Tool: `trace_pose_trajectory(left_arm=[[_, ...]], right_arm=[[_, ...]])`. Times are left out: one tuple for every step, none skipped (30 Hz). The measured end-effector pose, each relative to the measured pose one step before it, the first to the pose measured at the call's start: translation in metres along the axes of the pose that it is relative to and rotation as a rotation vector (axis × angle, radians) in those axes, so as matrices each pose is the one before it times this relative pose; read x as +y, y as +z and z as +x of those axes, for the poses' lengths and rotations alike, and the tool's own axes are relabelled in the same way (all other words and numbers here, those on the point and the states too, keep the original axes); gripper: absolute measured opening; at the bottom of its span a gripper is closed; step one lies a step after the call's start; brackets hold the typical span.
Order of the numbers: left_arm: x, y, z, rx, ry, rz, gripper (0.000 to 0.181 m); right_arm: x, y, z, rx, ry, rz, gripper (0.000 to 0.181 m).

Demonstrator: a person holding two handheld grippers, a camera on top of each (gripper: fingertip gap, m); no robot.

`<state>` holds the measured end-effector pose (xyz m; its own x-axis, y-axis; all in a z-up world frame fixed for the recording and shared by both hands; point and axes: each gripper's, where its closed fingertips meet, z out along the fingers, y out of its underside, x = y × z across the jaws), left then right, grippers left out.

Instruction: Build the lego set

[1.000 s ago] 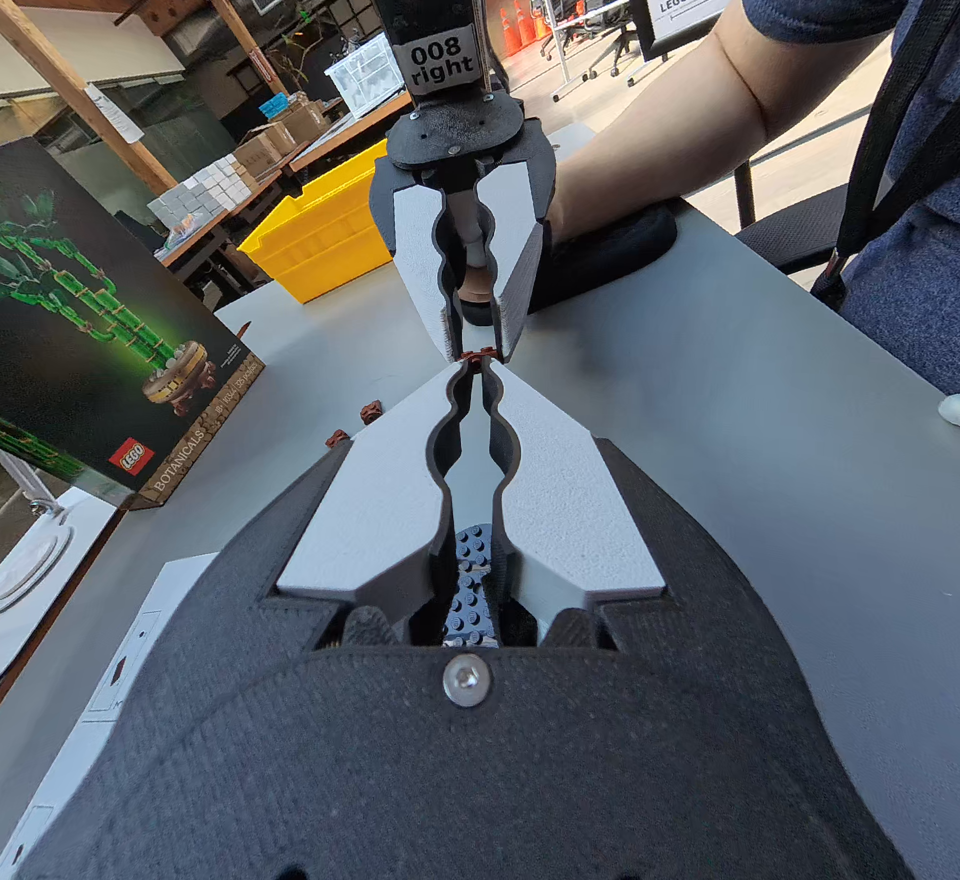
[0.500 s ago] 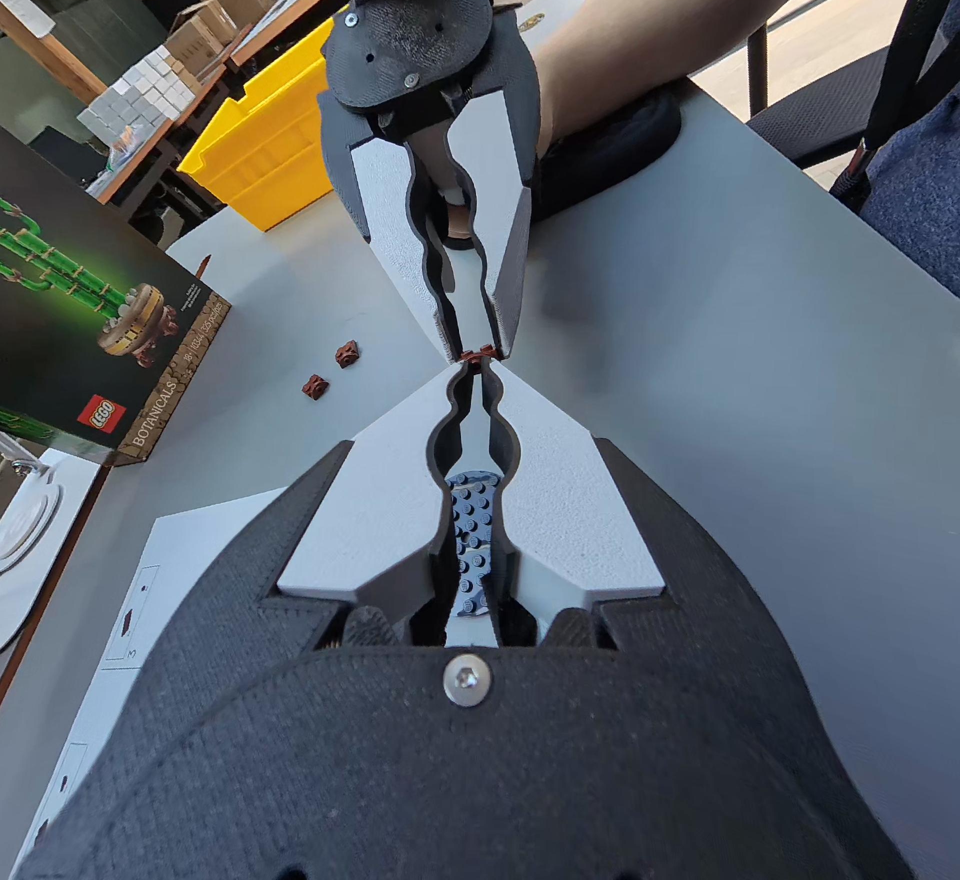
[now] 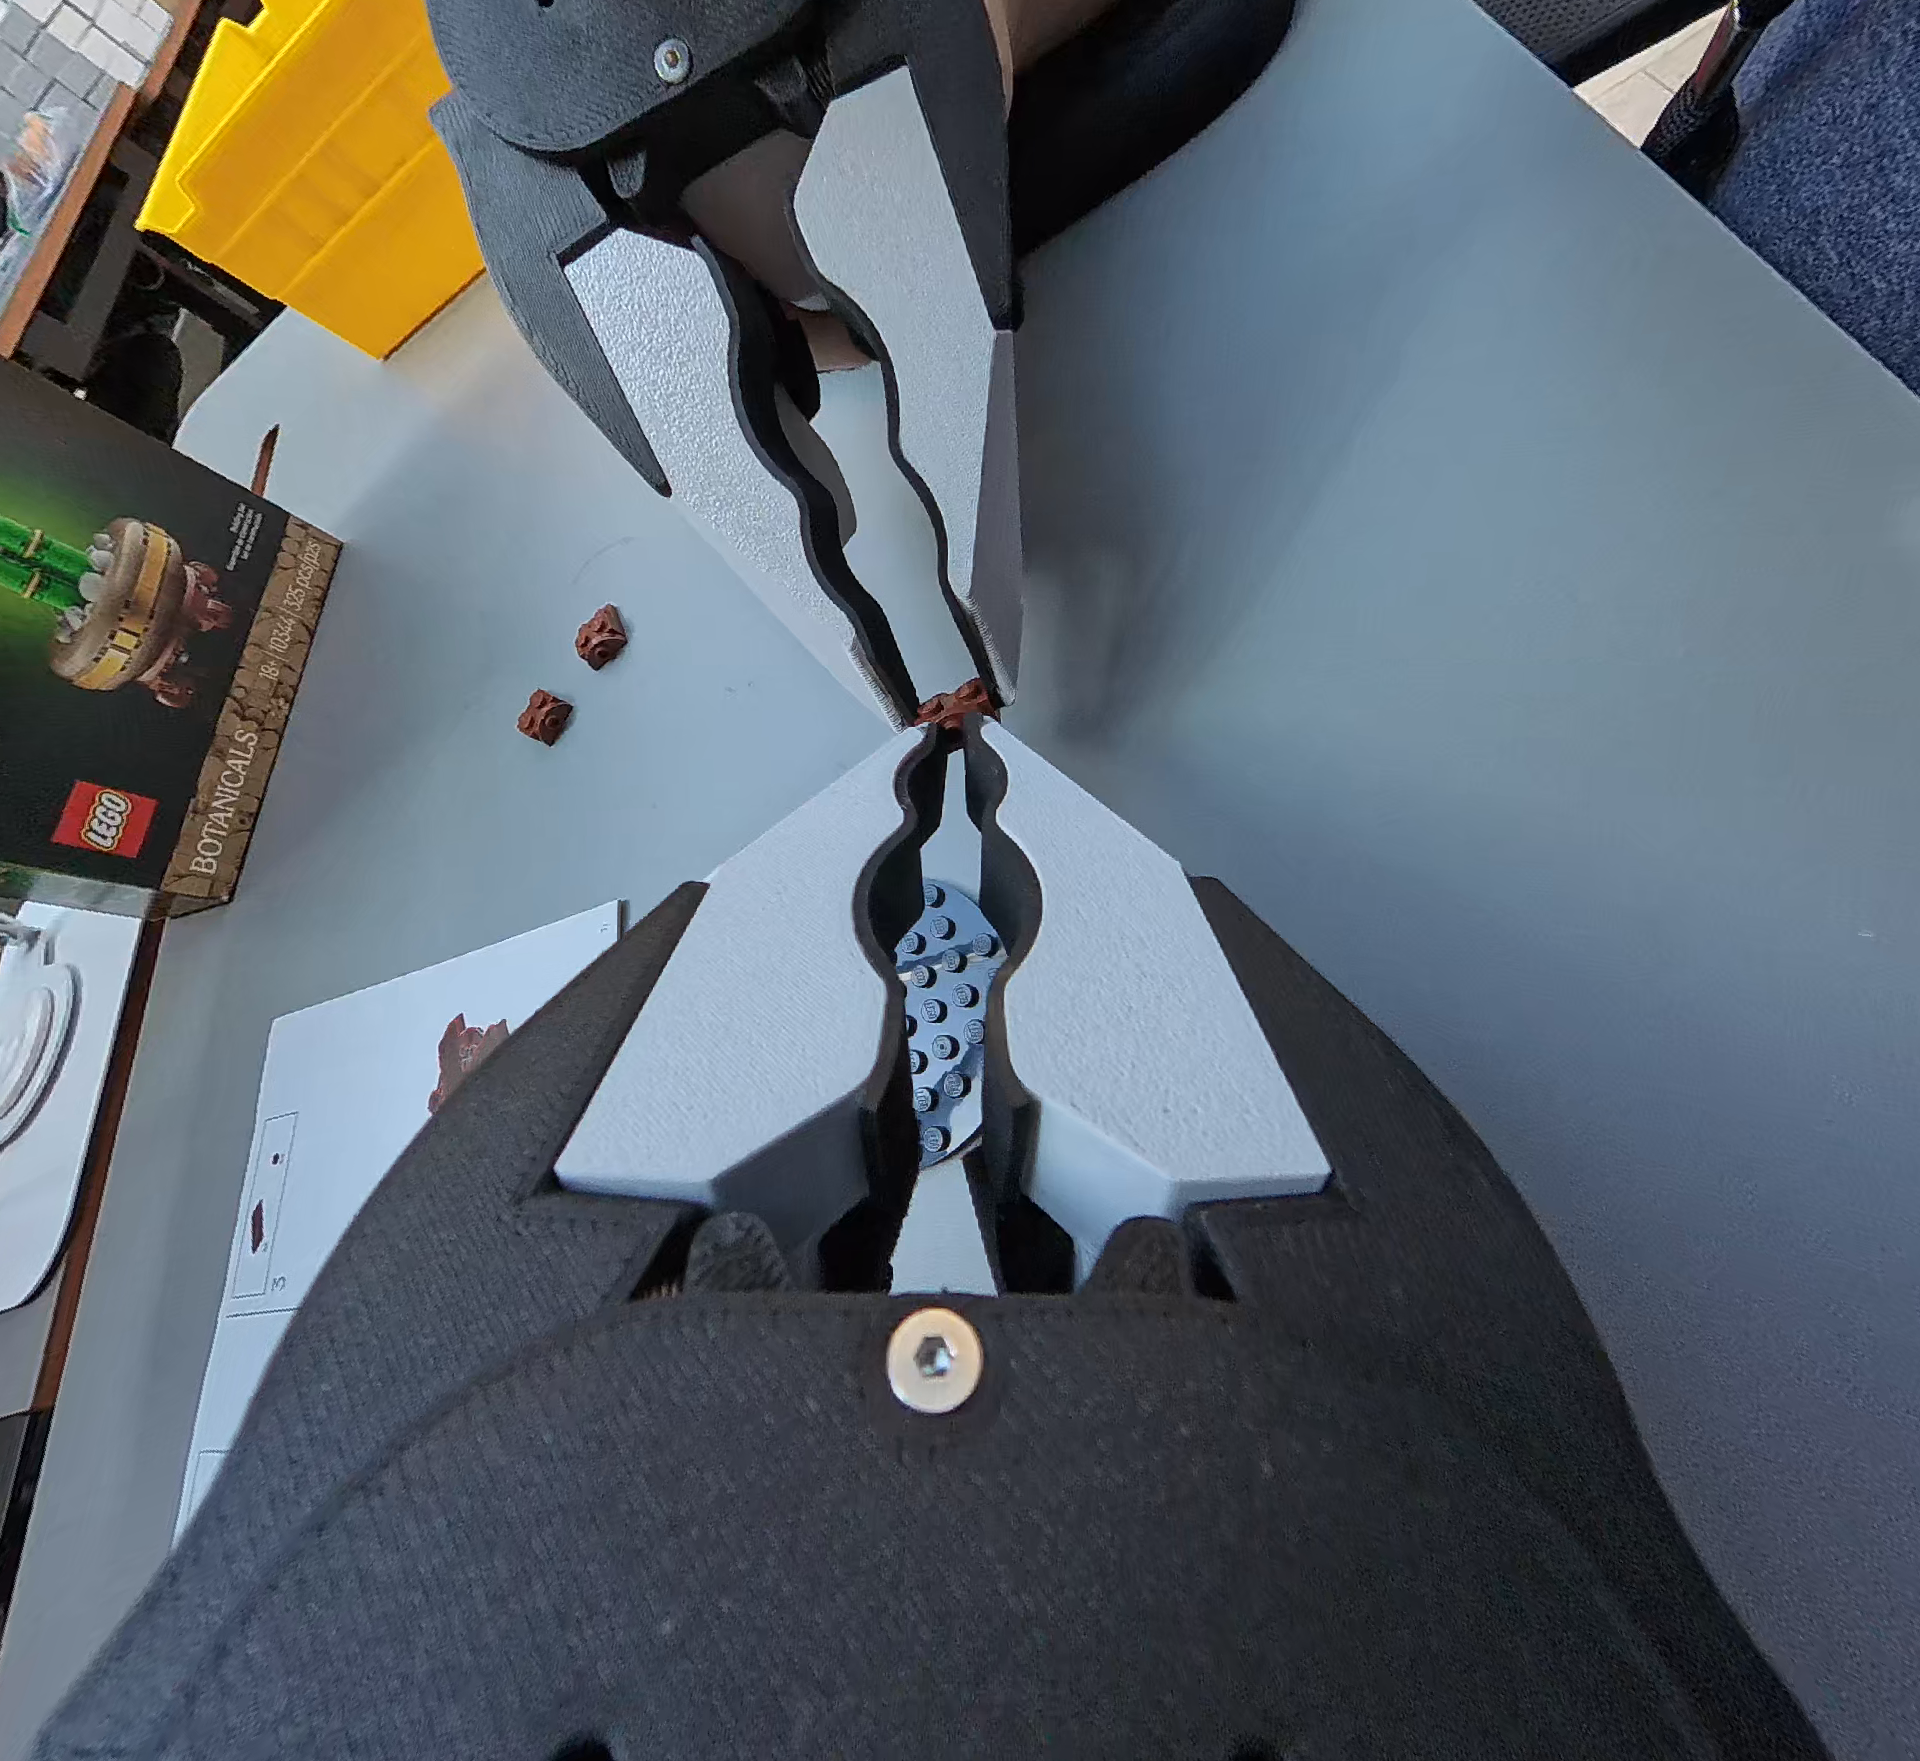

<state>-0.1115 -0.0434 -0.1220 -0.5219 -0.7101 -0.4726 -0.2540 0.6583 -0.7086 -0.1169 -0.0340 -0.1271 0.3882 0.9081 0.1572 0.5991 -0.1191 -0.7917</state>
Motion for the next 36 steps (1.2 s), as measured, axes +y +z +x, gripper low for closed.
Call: trace_pose_trajectory(left_arm=[[0.00060, 0.00027, 0.00112, 0.0068, 0.0000, -0.0056, 0.001], [0.00034, 0.00024, 0.00101, 0.0056, -0.0008, -0.0041, 0.001], [-0.00002, 0.00003, 0.00129, 0.0081, -0.0013, -0.0022, 0.001], [-0.00034, -0.00027, 0.00109, 0.0092, -0.0025, 0.0008, 0.001], [-0.00046, -0.00051, 0.00094, 0.0101, -0.0068, 0.0036, 0.001], [-0.00086, -0.00091, 0.00080, 0.0092, -0.0074, 0.0073, 0.001], [-0.00081, -0.00083, 0.00050, 0.0069, -0.0076, 0.0089, 0.001], [-0.00061, -0.00063, -0.00001, 0.0032, -0.0068, 0.0076, 0.001], [0.00006, -0.00020, -0.00019, 0.0012, -0.0031, 0.0017, 0.001], [0.00049, -0.00002, 0.00016, 0.0027, -0.0010, -0.0020, 0.001], [0.00066, 0.00027, 0.00043, 0.0041, -0.0032, -0.0027, 0.001], [0.00080, 0.00034, 0.00085, 0.0051, -0.0025, -0.0057, 0.001], [0.00100, 0.00058, 0.00056, 0.0016, 0.0018, -0.0084, 0.001], [0.00091, 0.00049, 0.00036, -0.0003, 0.0023, -0.0075, 0.001], [0.00043, 0.00037, -0.00014, -0.0019, 0.0001, -0.0044, 0.001], [0.00025, -0.00018, -0.00069, -0.0029, -0.0018, -0.0019, 0.001], [-0.00020, -0.00038, -0.00045, -0.0004, -0.0027, -0.0001, 0.001], [-0.00018, -0.00040, -0.00018, 0.0005, -0.0027, -0.0011, 0.001], [-0.00003, -0.00029, 0.00005, 0.0014, -0.0021, -0.0016, 0.001], [0.00007, -0.00007, 0.00035, 0.0016, -0.0001, -0.0026, 0.001], [0.00020, 0.00004, 0.00062, 0.0027, 0.0026, -0.0038, 0.001], [0.00037, 0.00014, 0.00072, 0.0032, 0.0020, -0.0036, 0.001], [0.00038, 0.00015, 0.00040, 0.0021, 0.0004, -0.0018, 0.001], [0.00011, -0.00032, 0.00009, 0.0012, -0.0010, 0.0012, 0.001], [-0.00076, -0.00143, -0.00081, 0.0015, -0.0074, 0.0097, 0.001], [-0.00259, -0.00327, -0.00300, -0.0046, -0.0246, 0.0243, 0.001], [-0.00462, -0.00477, -0.00799, -0.0309, -0.0384, 0.0373, 0.002], [-0.00728, -0.00593, -0.01193, -0.0543, -0.0392, 0.0489, 0.008], [-0.00867, -0.00622, -0.00946, -0.0379, -0.0317, 0.0487, 0.018], [-0.00780, -0.00522, -0.00606, -0.0217, -0.0218, 0.0385, 0.026], [-0.00742, -0.00357, -0.00647, -0.0360, -0.0096, 0.0378, 0.030], [-0.00718, -0.00144, -0.00568, -0.0456, 0.0054, 0.0392, 0.036], [-0.00690, 0.00041, -0.00479, -0.0514, 0.0186, 0.0351, 0.038], [-0.00674, 0.00217, -0.00145, -0.0400, 0.0313, 0.0277, 0.042], [-0.00538, 0.00334, 0.00072, -0.0319, 0.0407, 0.0130, 0.046], [-0.00407, 0.00379, -0.00252, -0.0539, 0.0447, 0.0006, 0.046]], right_arm=[[0.00063, 0.00079, -0.00065, -0.0007, -0.0047, -0.0059, 0.014], [0.00049, 0.00049, -0.00095, -0.0048, 0.0000, -0.0048, 0.014], [0.00011, 0.00041, -0.00138, -0.0069, -0.0005, -0.0016, 0.013], [-0.00037, 0.00027, -0.00101, -0.0025, -0.0059, -0.0006, 0.013], [-0.00063, 0.00005, -0.00103, -0.0006, -0.0095, 0.0001, 0.013], [-0.00116, -0.00018, -0.00106, -0.0009, -0.0102, 0.0036, 0.013], [-0.00101, -0.00025, -0.00071, -0.0010, -0.0048, 0.0042, 0.013], [-0.00072, -0.00037, 0.00007, 0.0028, -0.0033, 0.0028, 0.013], [0.00007, 0.00027, 0.00030, 0.0011, 0.0054, -0.0033, 0.013], [0.00027, 0.00044, -0.00003, 0.0024, -0.0008, -0.0037, 0.013], [0.00065, 0.00081, -0.00037, 0.0023, -0.0048, -0.0071, 0.013], [0.00081, 0.00096, -0.00042, 0.0006, -0.0003, -0.0092, 0.013], [0.00106, 0.00098, 0.00000, 0.0014, 0.0010, -0.0084, 0.013], [0.00080, 0.00065, -0.00027, -0.0019, 0.0045, -0.0057, 0.013], [0.00035, 0.00016, 0.00082, 0.0026, 0.0060, -0.0017, 0.013], [-0.00025, -0.00022, 0.00041, 0.0005, 0.0055, 0.0025, 0.013], [-0.00044, -0.00017, 0.00045, -0.0006, 0.0075, 0.0035, 0.013], [-0.00036, -0.00023, 0.00004, -0.0013, 0.0033, 0.0015, 0.013], [-0.00015, 0.00008, -0.00016, -0.0002, -0.0017, 0.0004, 0.013], [0.00000, 0.00018, -0.00035, -0.0014, -0.0005, -0.0022, 0.013], [0.00025, 0.00053, -0.00061, -0.0027, 0.0005, -0.0024, 0.013], [0.00034, 0.00055, -0.00064, -0.0022, -0.0015, -0.0028, 0.013], [0.00038, 0.00035, -0.00021, -0.0020, -0.0022, -0.0020, 0.013], [-0.00005, -0.00001, 0.00011, -0.0039, 0.0048, 0.0048, 0.013], [-0.00172, -0.00087, 0.00044, -0.0093, 0.0177, 0.0184, 0.014], [-0.00396, -0.00268, 0.00256, -0.0068, 0.0330, 0.0343, 0.014], [-0.00654, -0.00558, 0.00594, 0.0040, 0.0450, 0.0514, 0.015], [-0.00953, -0.00752, 0.00659, 0.0002, 0.0612, 0.0726, 0.015], [-0.01021, -0.00771, 0.00577, -0.0118, 0.0788, 0.0788, 0.014], [-0.00770, -0.00619, 0.00119, -0.0488, 0.0930, 0.0609, 0.014], [-0.00844, -0.00527, 0.00002, -0.0557, 0.1006, 0.0670, 0.015], [-0.01144, -0.00528, 0.00057, -0.0473, 0.0974, 0.0862, 0.015], [-0.01020, -0.00426, -0.00271, -0.0686, 0.1015, 0.0740, 0.014], [-0.00709, -0.00263, -0.00323, -0.0677, 0.0939, 0.0507, 0.015], [-0.00731, -0.00155, -0.00292, -0.0529, 0.0737, 0.0551, 0.015], [-0.00569, -0.00018, -0.00273, -0.0445, 0.0625, 0.0455, 0.014]])
